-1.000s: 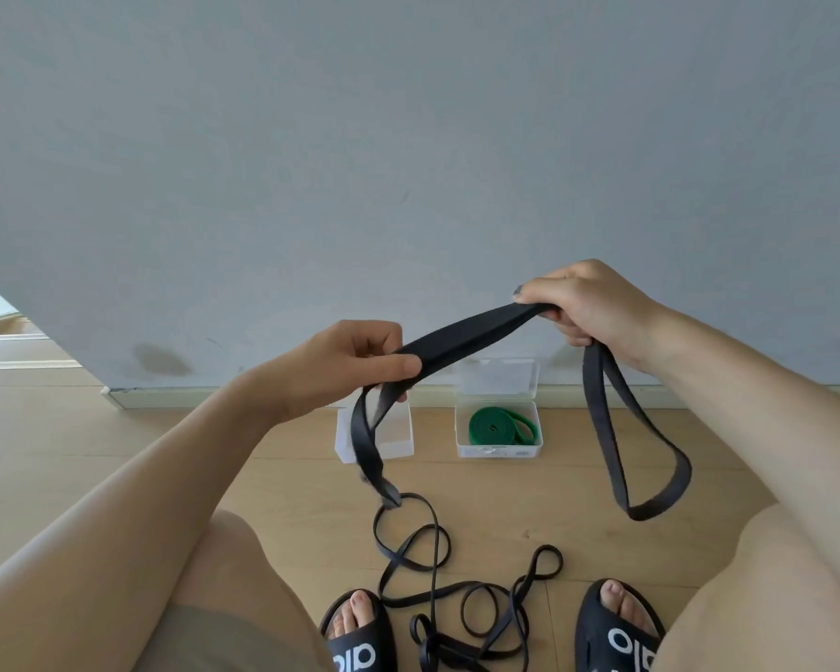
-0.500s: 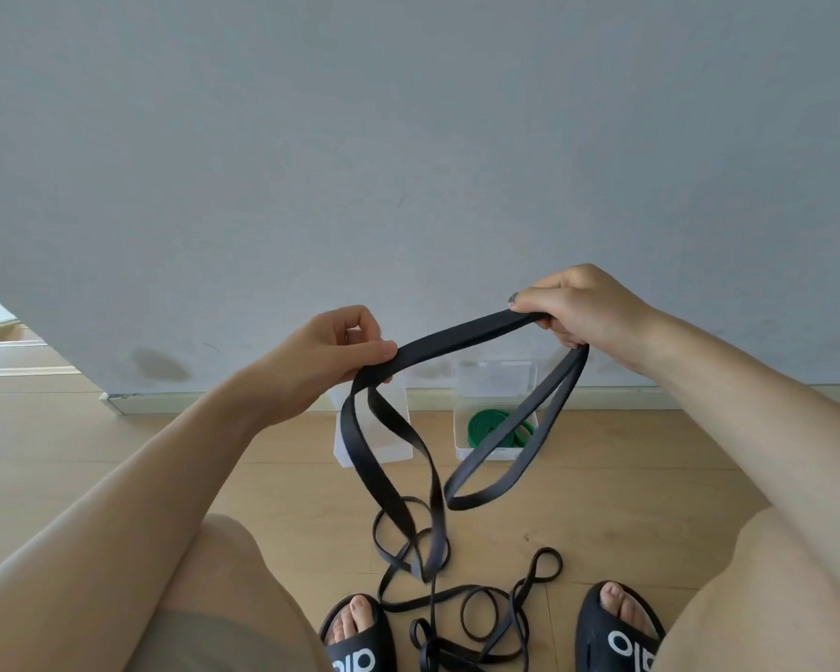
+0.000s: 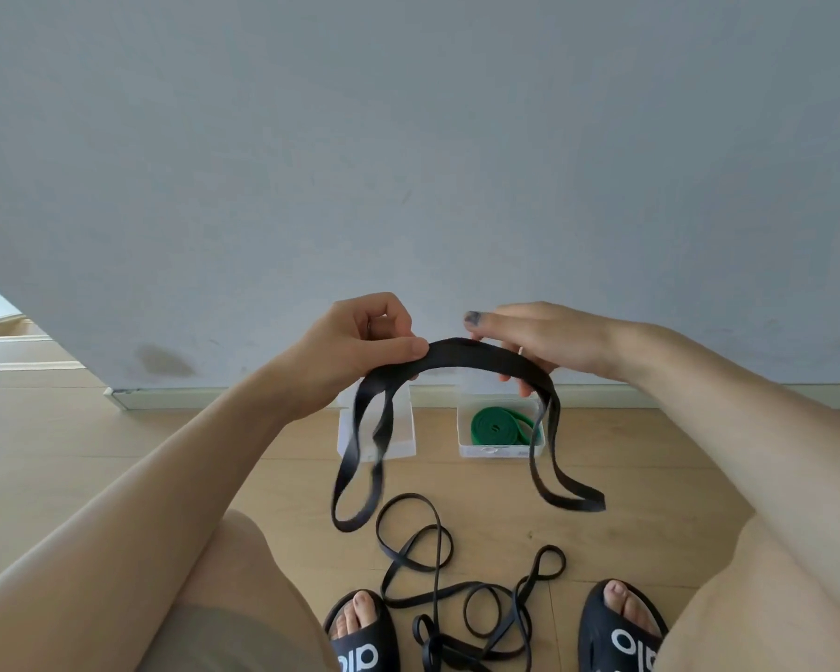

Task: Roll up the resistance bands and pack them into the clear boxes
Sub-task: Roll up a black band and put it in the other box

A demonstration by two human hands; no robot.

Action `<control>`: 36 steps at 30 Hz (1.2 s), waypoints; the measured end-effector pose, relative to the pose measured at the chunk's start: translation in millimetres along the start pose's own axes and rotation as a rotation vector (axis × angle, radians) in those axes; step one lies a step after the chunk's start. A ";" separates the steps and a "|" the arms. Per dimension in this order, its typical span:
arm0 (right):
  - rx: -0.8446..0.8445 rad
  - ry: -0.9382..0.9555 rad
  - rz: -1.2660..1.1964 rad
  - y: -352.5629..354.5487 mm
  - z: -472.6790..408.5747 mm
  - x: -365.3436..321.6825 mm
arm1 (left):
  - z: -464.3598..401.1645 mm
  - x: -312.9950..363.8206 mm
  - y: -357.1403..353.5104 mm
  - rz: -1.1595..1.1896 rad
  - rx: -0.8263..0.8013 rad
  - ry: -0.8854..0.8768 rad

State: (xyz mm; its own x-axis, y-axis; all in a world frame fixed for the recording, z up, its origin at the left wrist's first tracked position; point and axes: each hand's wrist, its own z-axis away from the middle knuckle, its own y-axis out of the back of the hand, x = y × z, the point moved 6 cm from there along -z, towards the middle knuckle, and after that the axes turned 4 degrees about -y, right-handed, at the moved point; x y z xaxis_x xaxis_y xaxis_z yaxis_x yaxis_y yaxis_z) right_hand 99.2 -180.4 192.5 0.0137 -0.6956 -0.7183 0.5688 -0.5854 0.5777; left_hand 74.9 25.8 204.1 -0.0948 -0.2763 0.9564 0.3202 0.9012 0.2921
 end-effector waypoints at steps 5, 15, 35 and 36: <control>-0.187 -0.110 0.080 -16.2 0.2 9.5 | 0.1 -0.1 -4.5 -0.003 -0.043 -0.002; -0.238 0.149 -0.110 -46.0 2.9 -16.2 | -0.3 3.5 -22.9 0.049 -0.126 0.004; 0.053 0.145 -0.554 -8.7 7.1 -25.8 | 12.1 3.8 -26.6 -0.005 -0.269 0.047; 0.066 0.143 -0.586 -7.4 7.3 -26.3 | 11.5 3.5 -27.8 0.012 -0.270 0.050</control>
State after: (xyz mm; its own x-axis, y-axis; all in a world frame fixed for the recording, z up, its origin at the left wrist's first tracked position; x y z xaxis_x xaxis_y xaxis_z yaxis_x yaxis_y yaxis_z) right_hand 88.6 -160.7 209.9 -0.1731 -0.1894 -0.9665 0.4628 -0.8819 0.0899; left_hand 54.8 3.6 199.3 -0.0451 -0.2884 0.9565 0.5611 0.7848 0.2631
